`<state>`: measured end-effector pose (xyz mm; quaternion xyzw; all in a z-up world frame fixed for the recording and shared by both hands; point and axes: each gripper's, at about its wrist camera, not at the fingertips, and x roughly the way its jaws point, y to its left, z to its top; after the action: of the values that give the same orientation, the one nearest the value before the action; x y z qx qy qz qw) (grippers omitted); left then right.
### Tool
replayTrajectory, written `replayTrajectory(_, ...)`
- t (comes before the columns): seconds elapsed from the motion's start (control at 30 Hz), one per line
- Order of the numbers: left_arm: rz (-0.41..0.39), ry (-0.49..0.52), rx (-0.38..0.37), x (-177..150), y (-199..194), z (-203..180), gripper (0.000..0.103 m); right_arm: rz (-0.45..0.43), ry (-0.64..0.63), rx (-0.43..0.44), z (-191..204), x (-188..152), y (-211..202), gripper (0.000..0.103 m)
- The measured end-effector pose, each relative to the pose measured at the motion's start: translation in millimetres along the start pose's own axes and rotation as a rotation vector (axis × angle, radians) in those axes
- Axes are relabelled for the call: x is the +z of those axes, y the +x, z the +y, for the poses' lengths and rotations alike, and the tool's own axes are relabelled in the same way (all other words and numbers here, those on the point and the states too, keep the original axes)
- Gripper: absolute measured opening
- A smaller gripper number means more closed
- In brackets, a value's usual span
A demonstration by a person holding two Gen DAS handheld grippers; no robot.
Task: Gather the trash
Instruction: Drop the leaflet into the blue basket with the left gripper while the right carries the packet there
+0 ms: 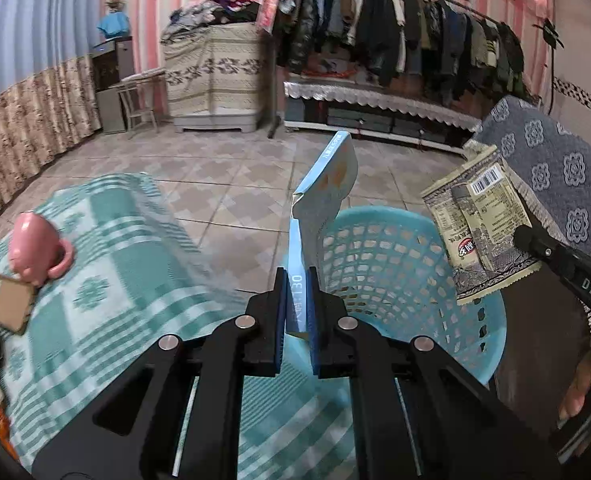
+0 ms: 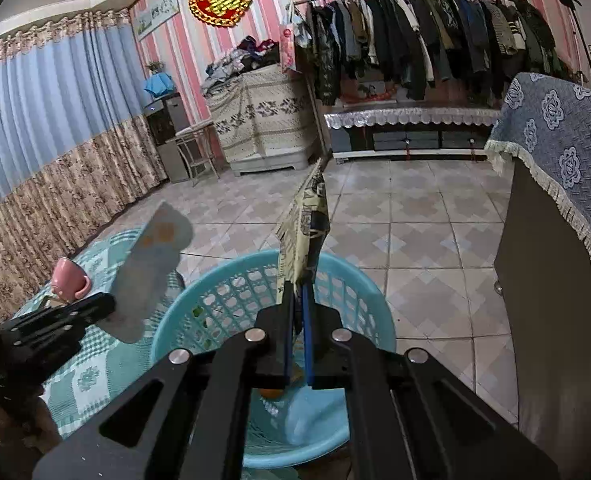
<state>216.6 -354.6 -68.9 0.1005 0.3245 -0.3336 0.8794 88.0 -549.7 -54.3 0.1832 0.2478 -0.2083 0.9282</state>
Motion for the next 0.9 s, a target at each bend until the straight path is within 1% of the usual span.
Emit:
replayTrajectory(0.1,0.006,0.020,-0.018,3,15,-17,0.008,0.015,0.018,-0.010,-6,-1,3,0.004)
replayTrajectory(0.23,0.010,0.050,-0.029,8,29,-31,0.008,0.034,0.033,-0.008,-13,-3,10,0.004)
replayTrajectory(0.37,0.019,0.061,-0.022,12,39,-34,0.009,0.040,0.029,-0.009,-11,-3,11,0.004)
replayTrajectory(0.4,0.019,0.054,-0.020,13,40,-33,0.010,0.041,0.030,-0.009,-10,-2,10,0.004)
replayTrajectory(0.43,0.023,0.051,-0.021,13,41,-32,0.020,0.046,0.031,-0.008,-10,-3,11,0.004)
replayTrajectory(0.47,0.025,0.049,-0.016,14,40,-31,0.036,0.049,0.031,-0.007,-10,-3,12,0.004)
replayTrajectory(0.53,0.009,0.046,0.022,13,38,-24,0.051,0.056,0.027,-0.007,-9,-4,14,0.004)
replayTrajectory(0.57,0.003,0.042,0.037,14,36,-21,0.056,0.058,0.024,-0.005,-8,-4,15,0.004)
replayTrajectory(0.6,0.001,0.030,0.053,14,33,-16,0.059,0.059,0.020,-0.003,-7,-4,15,0.004)
replayTrajectory(0.67,-0.014,0.008,0.087,16,25,-6,0.074,0.059,0.014,0.002,-3,-3,15,0.004)
replayTrajectory(0.7,-0.036,-0.001,0.116,17,17,0,0.078,0.061,0.010,0.004,-2,-2,16,0.004)
replayTrajectory(0.73,-0.050,-0.007,0.133,17,12,4,0.087,0.062,0.005,0.005,0,-3,16,0.004)
replayTrajectory(0.77,-0.064,-0.017,0.147,18,6,8,0.093,0.063,-0.001,0.006,2,-4,17,0.004)
replayTrajectory(0.83,-0.082,-0.044,0.165,18,-8,19,0.095,0.066,-0.017,0.003,7,-5,18,0.005)
replayTrajectory(0.87,-0.085,-0.051,0.166,19,-12,22,0.095,0.066,-0.021,0.002,10,-6,19,0.008)
replayTrajectory(0.9,-0.088,-0.064,0.169,18,-17,26,0.096,0.065,-0.022,0.003,13,-7,21,0.008)
